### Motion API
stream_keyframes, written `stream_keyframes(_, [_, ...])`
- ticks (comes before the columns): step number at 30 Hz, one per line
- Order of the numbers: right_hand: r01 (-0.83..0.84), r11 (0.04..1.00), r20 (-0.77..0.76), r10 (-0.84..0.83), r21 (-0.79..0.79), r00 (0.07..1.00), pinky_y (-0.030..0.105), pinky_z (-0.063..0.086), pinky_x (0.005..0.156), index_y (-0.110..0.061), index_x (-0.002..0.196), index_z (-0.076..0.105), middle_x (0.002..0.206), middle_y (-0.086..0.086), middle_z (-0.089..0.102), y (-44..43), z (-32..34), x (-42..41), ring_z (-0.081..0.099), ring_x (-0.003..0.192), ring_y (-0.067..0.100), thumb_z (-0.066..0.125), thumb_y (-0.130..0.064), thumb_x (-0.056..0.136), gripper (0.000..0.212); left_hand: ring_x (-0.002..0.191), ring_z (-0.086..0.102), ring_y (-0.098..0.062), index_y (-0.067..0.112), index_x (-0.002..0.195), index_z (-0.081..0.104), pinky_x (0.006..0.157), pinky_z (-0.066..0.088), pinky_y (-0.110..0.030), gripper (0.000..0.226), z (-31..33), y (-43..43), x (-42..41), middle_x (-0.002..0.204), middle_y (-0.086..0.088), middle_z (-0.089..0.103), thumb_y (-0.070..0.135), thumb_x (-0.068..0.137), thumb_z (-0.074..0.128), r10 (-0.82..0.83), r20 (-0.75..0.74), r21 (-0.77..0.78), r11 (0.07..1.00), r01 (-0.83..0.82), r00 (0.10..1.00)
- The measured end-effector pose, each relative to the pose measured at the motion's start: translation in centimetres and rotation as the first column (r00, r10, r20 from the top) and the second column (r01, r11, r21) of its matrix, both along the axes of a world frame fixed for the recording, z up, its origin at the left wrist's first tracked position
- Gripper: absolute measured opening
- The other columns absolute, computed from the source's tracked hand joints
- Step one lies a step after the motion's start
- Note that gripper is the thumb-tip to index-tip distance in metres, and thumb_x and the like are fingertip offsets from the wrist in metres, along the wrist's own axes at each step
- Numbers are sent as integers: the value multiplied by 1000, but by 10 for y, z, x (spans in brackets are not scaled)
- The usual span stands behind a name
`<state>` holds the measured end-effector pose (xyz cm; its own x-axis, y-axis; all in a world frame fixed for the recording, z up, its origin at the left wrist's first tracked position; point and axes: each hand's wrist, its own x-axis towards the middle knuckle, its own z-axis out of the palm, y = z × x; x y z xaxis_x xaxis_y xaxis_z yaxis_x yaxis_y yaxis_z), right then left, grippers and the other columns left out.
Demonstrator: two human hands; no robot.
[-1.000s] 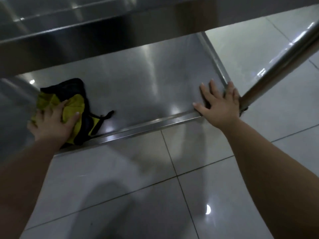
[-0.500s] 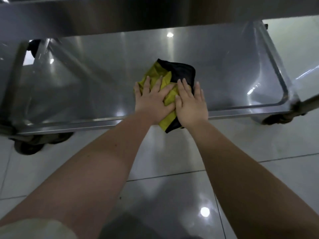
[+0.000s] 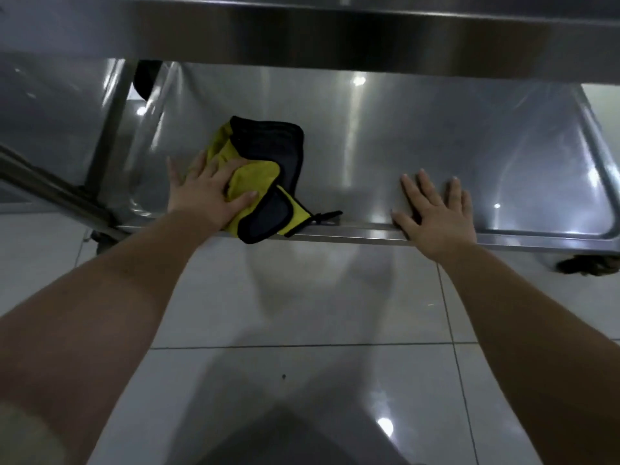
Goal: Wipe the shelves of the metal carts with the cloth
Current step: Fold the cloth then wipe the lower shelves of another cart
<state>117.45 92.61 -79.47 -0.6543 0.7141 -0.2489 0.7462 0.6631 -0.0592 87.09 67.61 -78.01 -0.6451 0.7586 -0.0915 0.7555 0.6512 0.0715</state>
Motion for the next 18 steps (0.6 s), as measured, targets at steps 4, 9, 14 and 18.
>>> stream_keyframes(4, [-79, 993, -23, 81, 87, 996, 64, -8, 113, -44, 152, 1, 163, -14, -6, -32, 9, -36, -15, 147, 39, 19, -55, 99, 57, 149, 3, -33, 54, 142, 24, 114, -9, -62, 83, 5, 19, 20, 161, -7, 17, 92, 69, 24, -29, 26, 17, 999, 29, 999])
stream_keyframes(9, [-114, 993, -112, 114, 2, 987, 49, -5, 119, -37, 155, 1, 164, -8, -5, -80, 5, -100, -14, 148, 35, 17, -40, 104, 53, 140, -14, -54, 60, 145, 7, 103, -4, -77, 76, -1, 76, 71, 163, 8, -1, 89, 74, 10, -116, 4, -147, 982, 115, 993])
stream_keyframes(14, [-22, 1000, -77, 22, 3, 997, 45, -11, 117, -40, 153, -7, 163, -8, -9, -86, -8, -106, -15, 147, 35, 9, -50, 101, 55, 142, -14, -49, 63, 142, 6, 104, -6, -75, 68, -5, 61, 50, 163, 13, -3, 86, 78, 9, -69, 34, -70, 995, 72, 997])
stream_keyframes(18, [-20, 999, -98, 22, 28, 995, 44, -11, 116, -41, 153, -7, 163, -9, -6, -88, -10, -108, -13, 148, 34, 5, -50, 100, 55, 144, -12, -47, 67, 139, 2, 102, -10, -77, 58, -4, 25, -1, 162, 13, -5, 81, 83, 8, 37, 12, -84, 996, -35, 999])
